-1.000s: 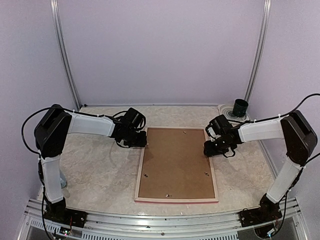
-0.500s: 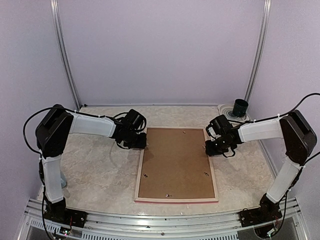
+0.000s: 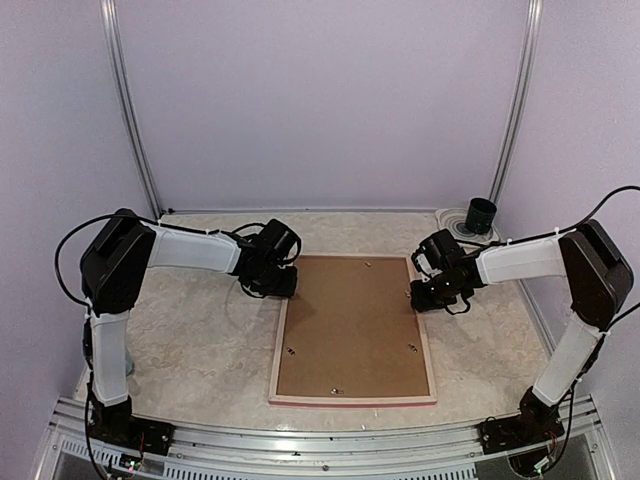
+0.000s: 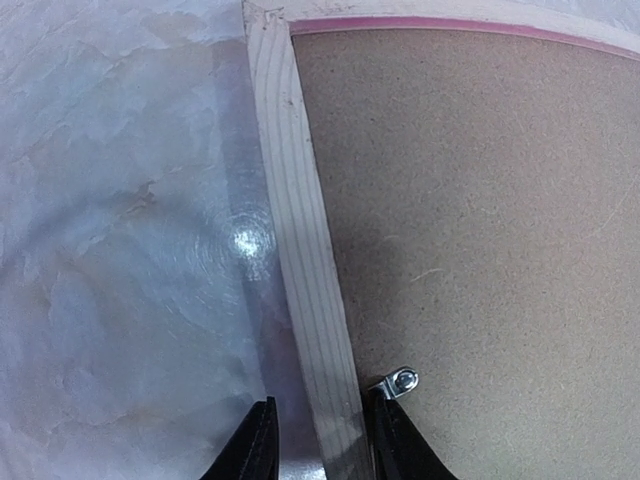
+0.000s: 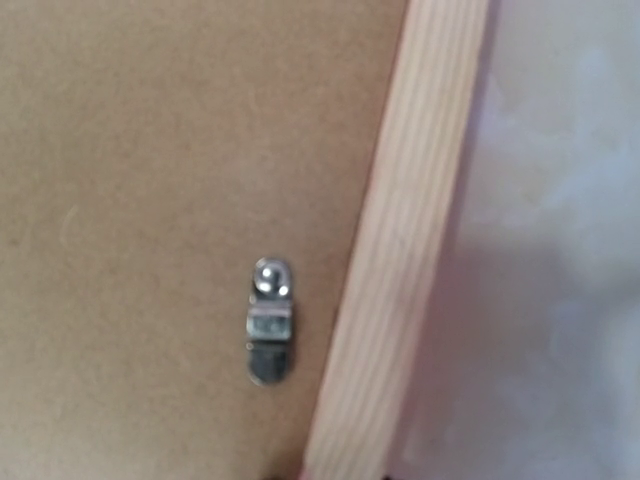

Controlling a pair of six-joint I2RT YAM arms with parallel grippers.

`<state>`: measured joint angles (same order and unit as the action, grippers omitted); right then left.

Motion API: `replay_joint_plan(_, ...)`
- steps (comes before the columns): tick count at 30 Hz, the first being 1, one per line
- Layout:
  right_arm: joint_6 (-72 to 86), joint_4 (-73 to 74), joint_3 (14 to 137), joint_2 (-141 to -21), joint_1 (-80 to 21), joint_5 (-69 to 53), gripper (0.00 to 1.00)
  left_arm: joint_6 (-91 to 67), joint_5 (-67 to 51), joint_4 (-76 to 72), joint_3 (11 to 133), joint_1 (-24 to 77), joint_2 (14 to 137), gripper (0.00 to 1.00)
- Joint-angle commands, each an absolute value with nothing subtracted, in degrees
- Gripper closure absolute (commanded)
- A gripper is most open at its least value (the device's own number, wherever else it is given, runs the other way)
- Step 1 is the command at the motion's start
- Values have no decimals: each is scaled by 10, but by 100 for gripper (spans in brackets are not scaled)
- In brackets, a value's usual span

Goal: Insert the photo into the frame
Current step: Press the fastener onto the backboard.

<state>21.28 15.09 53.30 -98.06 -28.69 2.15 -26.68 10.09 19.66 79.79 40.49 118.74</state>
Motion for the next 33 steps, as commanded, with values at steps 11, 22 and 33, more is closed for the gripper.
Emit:
replay_joint_plan(11, 207, 150, 536, -995, -284, 9, 76, -280, 169, 215, 806, 409, 1201, 66)
replay_joint_plan(22, 203, 146, 529, -993, -284, 6, 77, -302, 175, 196, 798, 408, 1207, 66)
replay_joint_plan(33, 196, 146, 527, -989, -284, 5, 79, -327, 152, 167, 782, 406, 1201, 65)
